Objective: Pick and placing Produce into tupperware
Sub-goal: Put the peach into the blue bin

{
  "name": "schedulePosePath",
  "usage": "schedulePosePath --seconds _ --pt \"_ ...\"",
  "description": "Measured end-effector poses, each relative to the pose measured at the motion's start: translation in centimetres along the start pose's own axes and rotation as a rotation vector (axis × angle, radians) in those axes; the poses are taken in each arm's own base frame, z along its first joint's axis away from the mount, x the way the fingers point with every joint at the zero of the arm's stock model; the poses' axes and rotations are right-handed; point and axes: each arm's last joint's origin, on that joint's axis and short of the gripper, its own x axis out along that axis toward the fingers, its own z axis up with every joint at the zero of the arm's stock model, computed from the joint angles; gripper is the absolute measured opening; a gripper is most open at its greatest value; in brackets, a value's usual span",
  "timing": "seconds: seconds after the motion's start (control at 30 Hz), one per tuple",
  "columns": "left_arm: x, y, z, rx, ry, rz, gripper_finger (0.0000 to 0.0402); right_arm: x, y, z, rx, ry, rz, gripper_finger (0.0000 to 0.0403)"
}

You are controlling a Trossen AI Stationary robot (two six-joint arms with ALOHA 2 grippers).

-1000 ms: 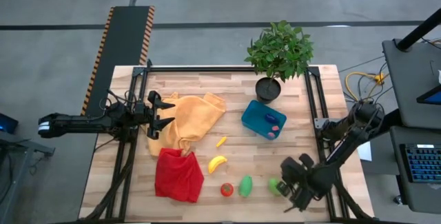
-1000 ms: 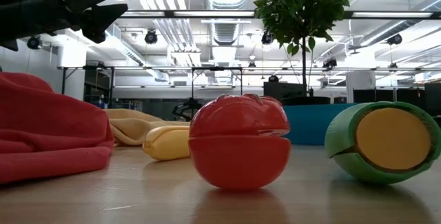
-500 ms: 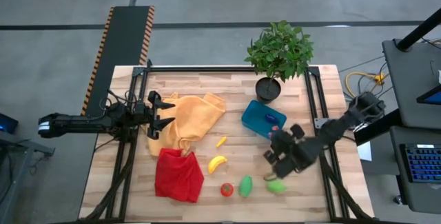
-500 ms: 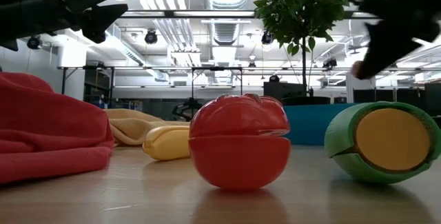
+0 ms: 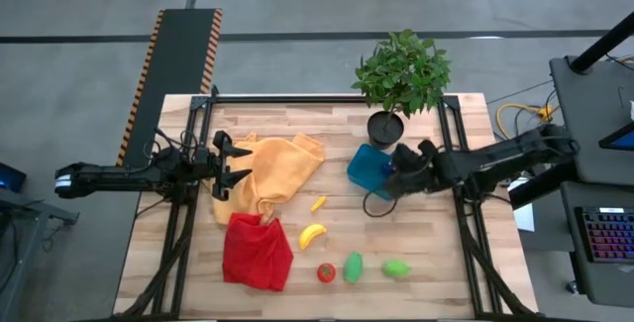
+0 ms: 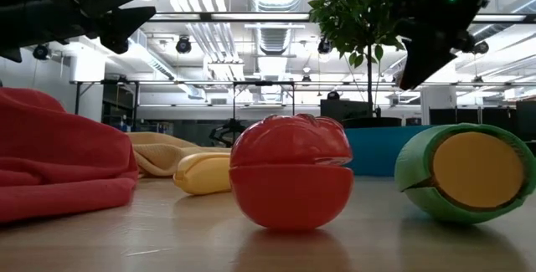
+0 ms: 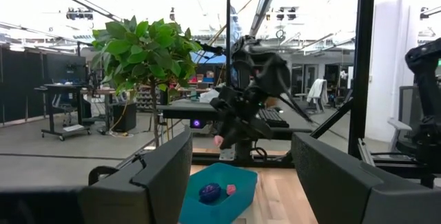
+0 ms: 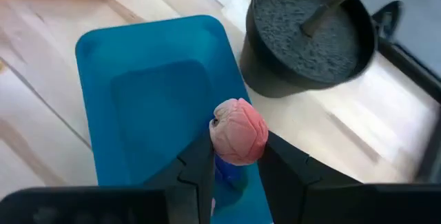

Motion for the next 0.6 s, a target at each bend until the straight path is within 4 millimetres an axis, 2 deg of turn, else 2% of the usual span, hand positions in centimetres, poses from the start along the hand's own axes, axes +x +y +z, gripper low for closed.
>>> schedulePosePath --seconds 0.27,0.43,0.6 --pt "0.0 0.0 0.0 0.000 0.000 0.000 0.0235 2.3 -2.3 -1.1 0.043 0.034 0.195 0.0093" --pt "0.0 0.0 0.0 0.000 0.000 0.000 0.0235 3.4 -3.0 -2.1 0.045 0.084 0.177 0.0093" --pt "0.0 0.0 0.0 0.000 0.000 0.000 0.0235 4.0 -2.7 -2.6 0.025 0.141 0.194 0.0093"
